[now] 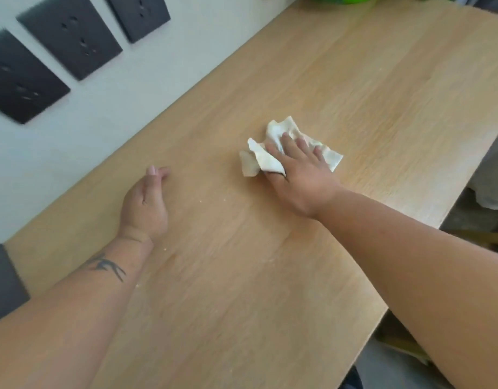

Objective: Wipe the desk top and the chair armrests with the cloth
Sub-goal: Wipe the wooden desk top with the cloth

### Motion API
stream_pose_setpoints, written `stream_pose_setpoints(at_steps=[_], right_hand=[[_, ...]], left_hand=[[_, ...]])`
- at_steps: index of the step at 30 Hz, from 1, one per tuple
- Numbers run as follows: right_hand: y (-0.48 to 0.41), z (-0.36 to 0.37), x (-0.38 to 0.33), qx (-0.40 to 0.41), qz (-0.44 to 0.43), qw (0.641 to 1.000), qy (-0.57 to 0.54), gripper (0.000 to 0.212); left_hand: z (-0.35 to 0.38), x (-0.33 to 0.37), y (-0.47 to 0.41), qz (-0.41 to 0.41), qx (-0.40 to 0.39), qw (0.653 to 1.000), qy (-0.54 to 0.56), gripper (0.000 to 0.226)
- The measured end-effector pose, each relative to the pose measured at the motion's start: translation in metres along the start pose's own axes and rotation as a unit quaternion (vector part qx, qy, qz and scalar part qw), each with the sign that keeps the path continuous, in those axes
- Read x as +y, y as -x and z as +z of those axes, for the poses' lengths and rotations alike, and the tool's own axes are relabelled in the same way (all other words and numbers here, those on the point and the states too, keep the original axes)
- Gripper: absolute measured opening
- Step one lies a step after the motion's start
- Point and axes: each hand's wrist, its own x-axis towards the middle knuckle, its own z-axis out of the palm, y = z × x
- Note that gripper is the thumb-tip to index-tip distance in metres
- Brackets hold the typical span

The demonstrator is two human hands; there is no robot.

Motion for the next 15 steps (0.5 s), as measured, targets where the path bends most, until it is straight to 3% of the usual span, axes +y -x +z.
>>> stream_pose_setpoints(at_steps=[2,4,9,12,15], right_hand=[[-0.018,0.021,-0.009,-0.020,0.012,0.997,0.079,0.060],[-0.025,0.037,-0.030,-0.021,-0.020,0.995,0.092,0.064],[0.002,0.066,-0.100,-0.081,-0.193,0.973,0.096,0.068],[0.048,0.080,-0.120,-0.133,-0.306,0.939,0.082,0.078],[0.086,0.091,-0.124,-0.177,-0.359,0.914,0.061,0.079]], left_hand=[[-0.002,-0.012,0.001,0.004,0.005,0.998,0.064,0.060],[-0.004,-0.018,-0.003,-0.006,0.008,0.995,0.097,0.056],[-0.006,-0.017,-0.001,0.014,0.000,0.995,0.099,0.066],[-0.009,-0.013,-0.001,-0.007,-0.040,0.995,0.095,0.064],[-0.018,-0.001,0.001,-0.037,-0.095,0.992,0.070,0.065]])
